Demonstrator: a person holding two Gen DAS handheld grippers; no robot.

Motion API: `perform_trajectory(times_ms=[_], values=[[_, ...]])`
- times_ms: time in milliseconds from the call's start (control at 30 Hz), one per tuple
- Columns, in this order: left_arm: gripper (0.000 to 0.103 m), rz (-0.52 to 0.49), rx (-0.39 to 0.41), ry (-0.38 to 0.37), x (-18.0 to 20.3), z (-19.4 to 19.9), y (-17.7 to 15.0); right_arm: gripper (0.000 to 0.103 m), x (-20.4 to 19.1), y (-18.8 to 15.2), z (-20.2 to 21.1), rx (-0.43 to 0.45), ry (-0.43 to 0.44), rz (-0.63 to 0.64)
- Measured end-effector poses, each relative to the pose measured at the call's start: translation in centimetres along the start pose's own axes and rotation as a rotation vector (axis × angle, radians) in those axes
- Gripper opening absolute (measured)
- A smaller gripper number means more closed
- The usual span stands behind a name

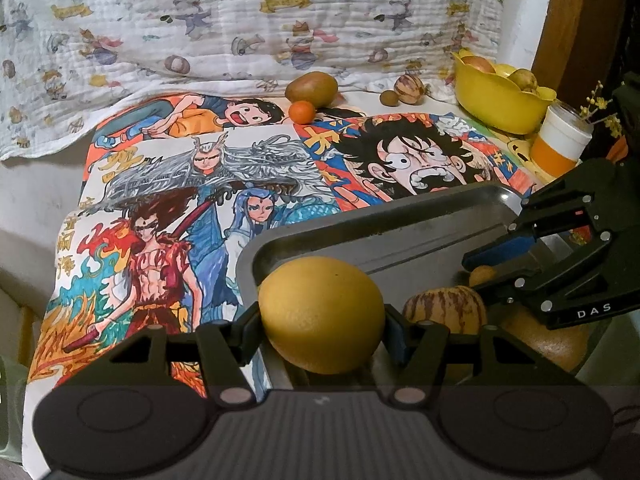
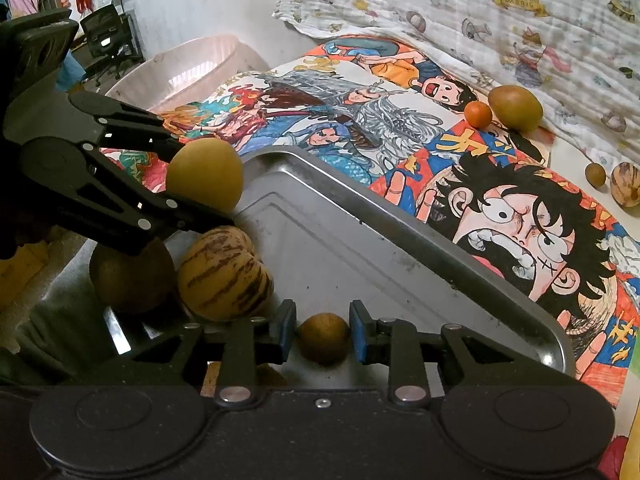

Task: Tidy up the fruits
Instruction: 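Lower both fruits into the tray and open both tools, then lift both tools out of the tray toward the loose fruits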

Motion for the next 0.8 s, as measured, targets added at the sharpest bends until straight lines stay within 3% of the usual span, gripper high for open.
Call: perform_trajectory(times_ms=[333,533,800], values=[[0.069,0.028,0.015,-0.026,-0.2,0.4,-0.2,0.038,0.3,-0.2,0.2,0.006,-0.008,-0.004],[0.083,0.060,0.037,-0.019,-0.8,1.2,0.1,0.055,0.6,0.2,1.1,0.029,-0.012,-0.018],[0.100,0.118,0.075,0.019,-2.8,2.8,1.0,0.090,2.4,1.2,3.5,0.095,-0.047,-0.071]])
Point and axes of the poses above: each gripper's, at about its wrist camera, not at the fingertips, and z roughly against the way its jaws point, x to its right, y to its top, the point moved 9 cm from there along -z, roughly the way its jaws point, and after that the axes turned 13 degrees about -z, right-handed, at the moved point
